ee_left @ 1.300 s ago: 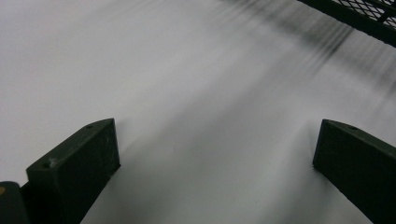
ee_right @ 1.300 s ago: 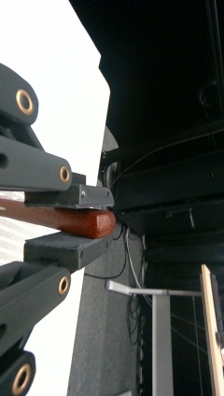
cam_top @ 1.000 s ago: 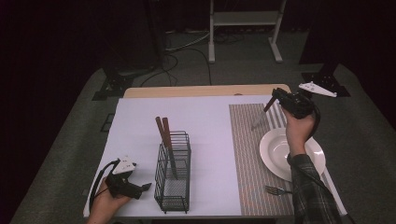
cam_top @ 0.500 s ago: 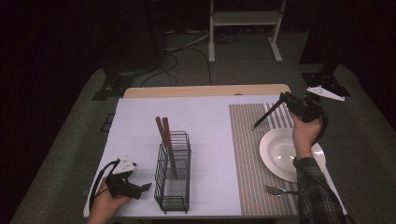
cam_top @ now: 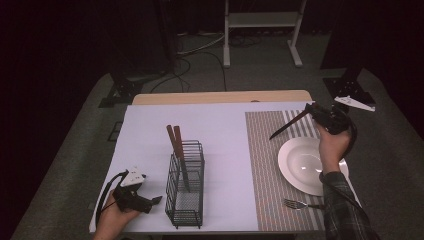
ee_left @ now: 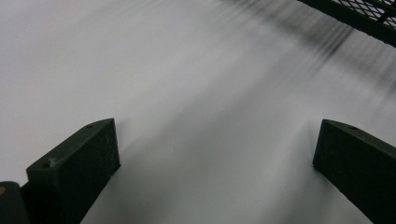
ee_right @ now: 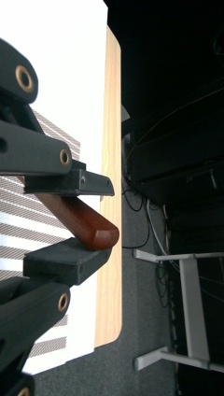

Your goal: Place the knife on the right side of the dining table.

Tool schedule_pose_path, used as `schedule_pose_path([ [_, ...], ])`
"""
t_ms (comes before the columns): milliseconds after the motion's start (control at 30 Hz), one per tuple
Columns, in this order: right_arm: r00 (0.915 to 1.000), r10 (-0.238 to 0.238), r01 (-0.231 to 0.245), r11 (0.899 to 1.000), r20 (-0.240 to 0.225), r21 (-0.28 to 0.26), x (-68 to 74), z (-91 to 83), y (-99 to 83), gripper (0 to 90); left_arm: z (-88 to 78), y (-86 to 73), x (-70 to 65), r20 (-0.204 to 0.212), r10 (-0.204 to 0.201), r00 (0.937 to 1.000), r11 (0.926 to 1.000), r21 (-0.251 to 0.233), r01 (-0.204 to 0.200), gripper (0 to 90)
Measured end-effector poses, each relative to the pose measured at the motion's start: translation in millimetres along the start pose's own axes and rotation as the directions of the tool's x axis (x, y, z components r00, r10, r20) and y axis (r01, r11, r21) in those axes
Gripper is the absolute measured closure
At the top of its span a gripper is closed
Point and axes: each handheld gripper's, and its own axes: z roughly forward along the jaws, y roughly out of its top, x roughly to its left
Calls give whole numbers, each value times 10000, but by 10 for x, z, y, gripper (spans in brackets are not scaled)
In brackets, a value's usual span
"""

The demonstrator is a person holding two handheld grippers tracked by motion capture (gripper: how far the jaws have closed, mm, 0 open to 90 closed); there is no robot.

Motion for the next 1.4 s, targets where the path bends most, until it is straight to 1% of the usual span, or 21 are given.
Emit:
schedule_pose_path([
  [200, 9998, 184, -186, 9997, 121, 170, -89, -26, -42, 641, 1, 0, 0, 2, 0, 10000, 10000, -5, 0, 0],
  [300, 9996, 223, -227, 9995, 165, 233, -111, -25, -53, 632, 1, 0, 0, 2, -2, 10000, 10000, -9, 2, 0],
  [600, 9969, 684, -708, 9956, 399, 608, -251, -15, -146, 582, 1, 0, 0, 3, -5, 10000, 10000, -8, 5, 0],
  [633, 9969, 684, -708, 9956, 399, 608, -251, -15, -146, 582, 1, 0, 0, 3, -5, 10000, 10000, -8, 5, 0],
  [700, 9963, 706, -743, 9942, 496, 771, -278, -8, -169, 555, 1, 0, 0, 2, -7, 10000, 10000, -10, 7, 0],
  [867, 9957, 686, -753, 9908, 624, 1123, -319, 6, -202, 534, 1, 0, 0, 2, -4, 10000, 10000, -8, 4, 0],
  [967, 9948, 771, -848, 9890, 668, 1210, -331, 10, -210, 525, 0, 0, 0, 2, -3, 10000, 10000, 1, 3, 0],
  [1133, 9947, 734, -834, 9856, 724, 1471, -360, 22, -227, 497, 1, 0, 0, 2, -5, 10000, 10000, -6, 5, 0],
  [1400, 9930, 825, -957, 9815, 849, 1660, -403, 42, -268, 467, 1, 0, 0, 2, -3, 10000, 10000, -6, 3, 0],
])
